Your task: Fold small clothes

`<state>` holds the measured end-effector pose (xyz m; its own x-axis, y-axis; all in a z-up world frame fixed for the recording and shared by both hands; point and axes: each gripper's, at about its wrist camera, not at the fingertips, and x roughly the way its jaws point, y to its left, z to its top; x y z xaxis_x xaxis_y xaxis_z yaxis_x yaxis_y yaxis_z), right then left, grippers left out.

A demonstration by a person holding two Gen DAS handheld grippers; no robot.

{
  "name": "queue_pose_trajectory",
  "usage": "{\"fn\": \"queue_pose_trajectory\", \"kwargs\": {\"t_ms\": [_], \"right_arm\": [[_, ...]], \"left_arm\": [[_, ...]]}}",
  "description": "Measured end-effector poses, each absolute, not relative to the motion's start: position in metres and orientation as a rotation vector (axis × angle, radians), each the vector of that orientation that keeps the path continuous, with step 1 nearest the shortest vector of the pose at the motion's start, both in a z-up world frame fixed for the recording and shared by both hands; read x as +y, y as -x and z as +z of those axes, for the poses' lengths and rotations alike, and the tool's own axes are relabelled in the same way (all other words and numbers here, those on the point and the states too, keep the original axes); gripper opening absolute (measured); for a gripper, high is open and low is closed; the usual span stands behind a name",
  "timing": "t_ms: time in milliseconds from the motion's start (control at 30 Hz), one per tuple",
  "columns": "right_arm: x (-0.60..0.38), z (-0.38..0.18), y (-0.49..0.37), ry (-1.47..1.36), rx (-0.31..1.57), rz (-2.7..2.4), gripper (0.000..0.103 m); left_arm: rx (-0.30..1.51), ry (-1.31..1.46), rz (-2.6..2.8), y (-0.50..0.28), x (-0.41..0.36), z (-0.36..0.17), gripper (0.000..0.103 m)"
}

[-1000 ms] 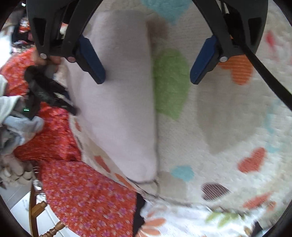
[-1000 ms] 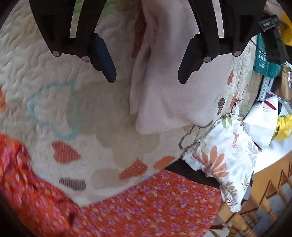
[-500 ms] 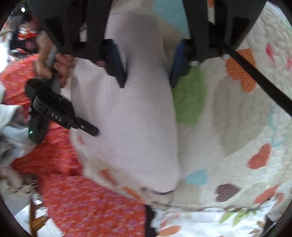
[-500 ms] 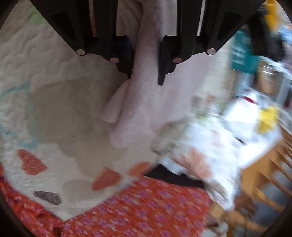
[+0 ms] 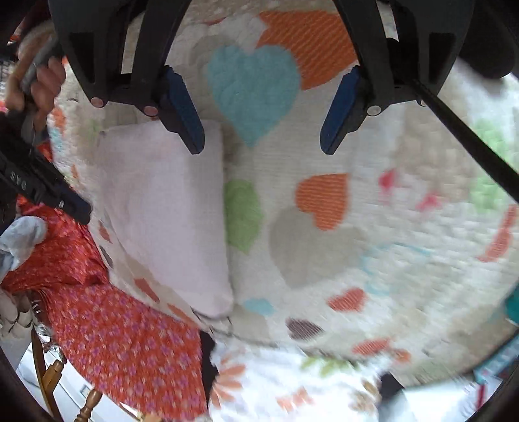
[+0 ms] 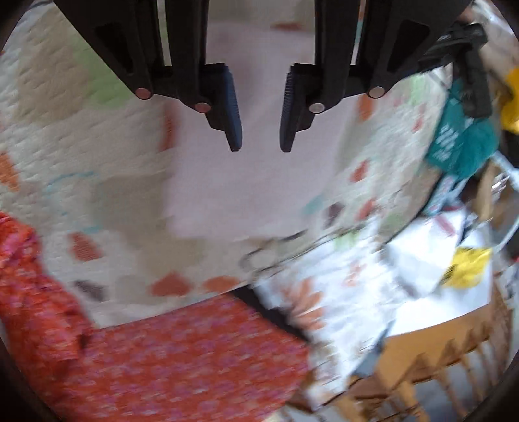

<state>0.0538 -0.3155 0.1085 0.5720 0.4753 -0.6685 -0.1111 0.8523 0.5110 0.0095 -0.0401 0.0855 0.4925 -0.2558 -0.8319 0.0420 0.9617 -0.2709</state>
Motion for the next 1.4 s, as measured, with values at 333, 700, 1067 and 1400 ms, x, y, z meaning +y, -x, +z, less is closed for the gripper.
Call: {"fn": "queue_pose_trajectory", "kwargs": {"t_ms": [333, 700, 1067, 1400], "right_arm": [[-0.265, 0.008, -0.032, -0.724, 1.124, 0.531, 0.018], [-0.373, 0.036, -0.008, -0.663, 1.027, 0.199, 0.018], [-0.396, 0.056, 0.042, -0.478, 0.909, -0.075, 0.017], [-0.380, 0.039, 0.047, -0.280, 0.932, -0.212, 0.034]], "left_arm": [[0.693, 0.068, 0.029, 0.052, -0.011, 0.156, 0.099], [0.640, -0.002, -0.001, 0.064, -0.022, 0.164, 0.103], [0.810, -0.055, -0.058, 0.060, -0.053, 0.118, 0.103], [1.020, -0.024, -0.090, 0.049, -0.065, 0.057, 0.103]]}}
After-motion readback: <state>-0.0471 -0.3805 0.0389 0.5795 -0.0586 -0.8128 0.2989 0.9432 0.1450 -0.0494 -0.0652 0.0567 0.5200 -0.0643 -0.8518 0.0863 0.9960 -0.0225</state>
